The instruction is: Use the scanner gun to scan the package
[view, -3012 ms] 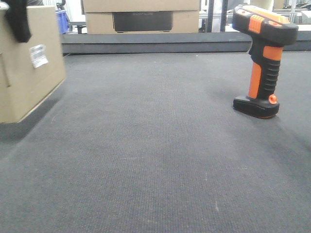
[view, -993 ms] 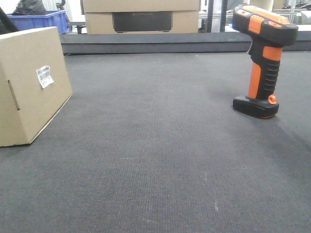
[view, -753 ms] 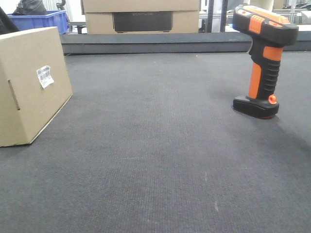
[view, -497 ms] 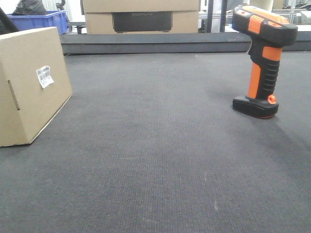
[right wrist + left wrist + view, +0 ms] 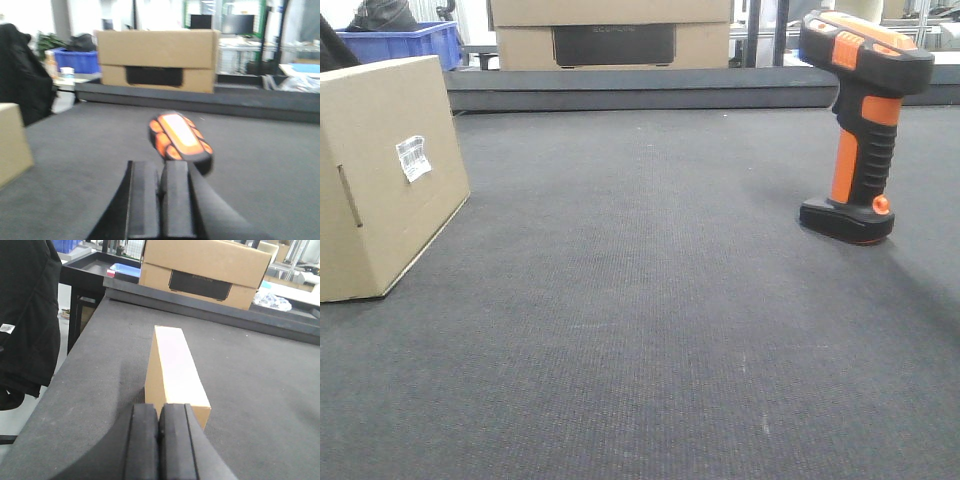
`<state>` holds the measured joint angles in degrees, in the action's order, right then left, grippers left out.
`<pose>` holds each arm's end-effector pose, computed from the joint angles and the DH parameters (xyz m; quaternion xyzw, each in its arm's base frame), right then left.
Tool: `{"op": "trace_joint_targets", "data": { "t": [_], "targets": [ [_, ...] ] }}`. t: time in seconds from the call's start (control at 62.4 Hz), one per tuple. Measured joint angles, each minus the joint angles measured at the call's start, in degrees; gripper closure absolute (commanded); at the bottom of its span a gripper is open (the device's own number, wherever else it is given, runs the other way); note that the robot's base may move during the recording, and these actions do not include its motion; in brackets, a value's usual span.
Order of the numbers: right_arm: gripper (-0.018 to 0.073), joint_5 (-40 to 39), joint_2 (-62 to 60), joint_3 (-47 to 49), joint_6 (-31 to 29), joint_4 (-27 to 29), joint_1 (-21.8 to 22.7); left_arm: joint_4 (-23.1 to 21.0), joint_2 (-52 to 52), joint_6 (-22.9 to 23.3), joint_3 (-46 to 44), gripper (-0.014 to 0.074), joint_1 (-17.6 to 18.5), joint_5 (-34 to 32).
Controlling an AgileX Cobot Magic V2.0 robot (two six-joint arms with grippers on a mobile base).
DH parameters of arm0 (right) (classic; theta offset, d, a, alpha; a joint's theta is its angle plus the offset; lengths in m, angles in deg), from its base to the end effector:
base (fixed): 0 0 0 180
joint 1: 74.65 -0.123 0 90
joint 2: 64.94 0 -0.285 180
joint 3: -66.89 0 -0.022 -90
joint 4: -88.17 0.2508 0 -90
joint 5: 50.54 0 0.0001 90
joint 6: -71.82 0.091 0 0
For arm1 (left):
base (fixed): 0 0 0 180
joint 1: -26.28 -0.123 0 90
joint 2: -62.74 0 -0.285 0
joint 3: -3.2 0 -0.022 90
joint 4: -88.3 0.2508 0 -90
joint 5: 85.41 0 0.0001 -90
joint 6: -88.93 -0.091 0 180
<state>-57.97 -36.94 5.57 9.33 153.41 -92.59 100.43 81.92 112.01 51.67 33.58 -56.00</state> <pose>0.0880 0.0174 0.2877 -0.0487 0.6817 0.0902 0.7244 0.0452 0.0037 0.3220 -0.0680 0.7428 -0.0762 0.6617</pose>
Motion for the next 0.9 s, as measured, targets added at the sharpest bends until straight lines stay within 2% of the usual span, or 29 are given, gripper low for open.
{"op": "trace_joint_targets", "data": {
  "t": [0.176,0.897],
  "targets": [
    [0.0721,3.88,-0.72,2.34,-0.12,0.0,0.0,0.0,-3.0,0.0,0.0,0.0694,0.0,1.94],
    [0.0721,7.43,-0.82,2.43,-0.12,0.0,0.0,0.0,-3.45,-0.1,0.03,0.0694,0.0,1.94]
  ]
}}
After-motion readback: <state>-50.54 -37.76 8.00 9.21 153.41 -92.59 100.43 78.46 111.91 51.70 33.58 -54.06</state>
